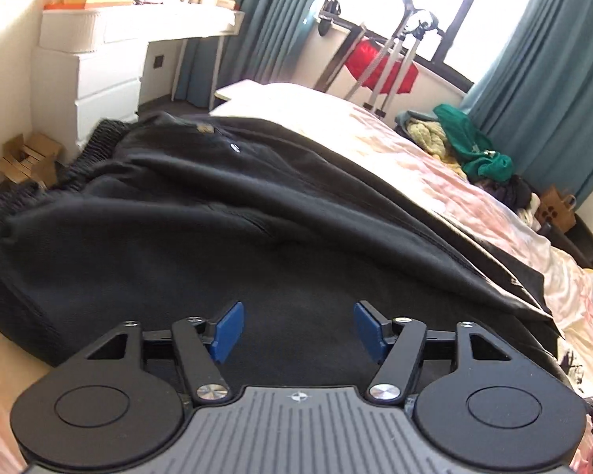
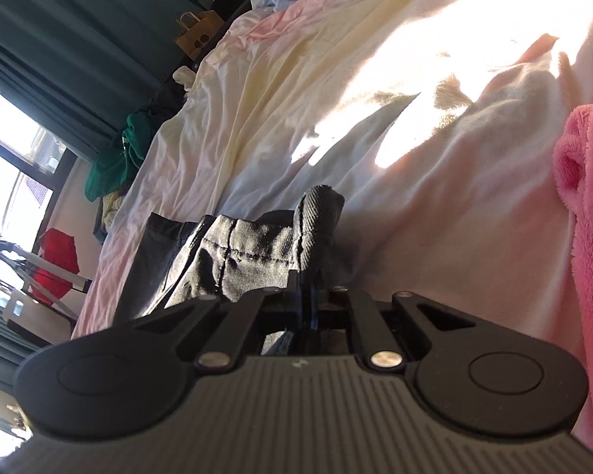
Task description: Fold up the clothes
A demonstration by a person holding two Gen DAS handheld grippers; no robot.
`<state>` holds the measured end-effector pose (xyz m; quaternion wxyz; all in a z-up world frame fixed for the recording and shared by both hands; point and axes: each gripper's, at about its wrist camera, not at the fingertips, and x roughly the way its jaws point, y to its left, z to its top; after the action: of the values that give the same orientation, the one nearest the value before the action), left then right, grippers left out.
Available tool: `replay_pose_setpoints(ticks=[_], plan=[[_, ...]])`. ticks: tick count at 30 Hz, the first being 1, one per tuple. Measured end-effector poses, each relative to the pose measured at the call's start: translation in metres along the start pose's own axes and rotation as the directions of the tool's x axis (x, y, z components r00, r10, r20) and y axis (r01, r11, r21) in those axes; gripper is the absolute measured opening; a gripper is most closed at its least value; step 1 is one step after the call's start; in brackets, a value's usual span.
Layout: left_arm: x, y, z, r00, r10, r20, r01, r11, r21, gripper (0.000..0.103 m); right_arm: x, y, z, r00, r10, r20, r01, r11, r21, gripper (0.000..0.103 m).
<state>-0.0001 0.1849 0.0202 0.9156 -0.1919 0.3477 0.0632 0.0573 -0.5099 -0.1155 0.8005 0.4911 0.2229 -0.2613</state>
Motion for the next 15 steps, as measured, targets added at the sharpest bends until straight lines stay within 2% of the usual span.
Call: replay_pose_setpoints(ticks=[2,6,10,13,15], plan=[[-0.02,0.022,0.016,0.999,0.029,0.021,-0.029,0.999,-0.022,0.083,0.0,0.0,0.001,1.0,0.012,0.004,-0.012,1.0,0.015,0.007],[-0.051,0.078,0.039,0.999,0.046,0.008,-0.044,0.985,-0.169,0.084,0.001,0.002,0.001,1.0,0.0,0.005,0.0,1.0,0.012,0.007],[-0.062,0.134,0.039,0.995,0.079,-0.065,-0.095,0.943,-0.319,0.085,0.002,0.004,0.0,1.0,-0.012,0.006,0.012,1.0,0.009,0.007],[-0.058,0.167,0.023,0.98,0.147,-0.132,-0.185,0.915,-0.359,0.084,0.003,0.006,0.0,1.0,-0.021,0.007,0.021,1.0,0.007,0.007],[-0.054,0.19,0.009,0.977,0.123,-0.176,-0.189,0.881,-0.434,0.082,0.004,0.007,0.0,1.0,-0.027,0.007,0.027,1.0,0.005,0.007]])
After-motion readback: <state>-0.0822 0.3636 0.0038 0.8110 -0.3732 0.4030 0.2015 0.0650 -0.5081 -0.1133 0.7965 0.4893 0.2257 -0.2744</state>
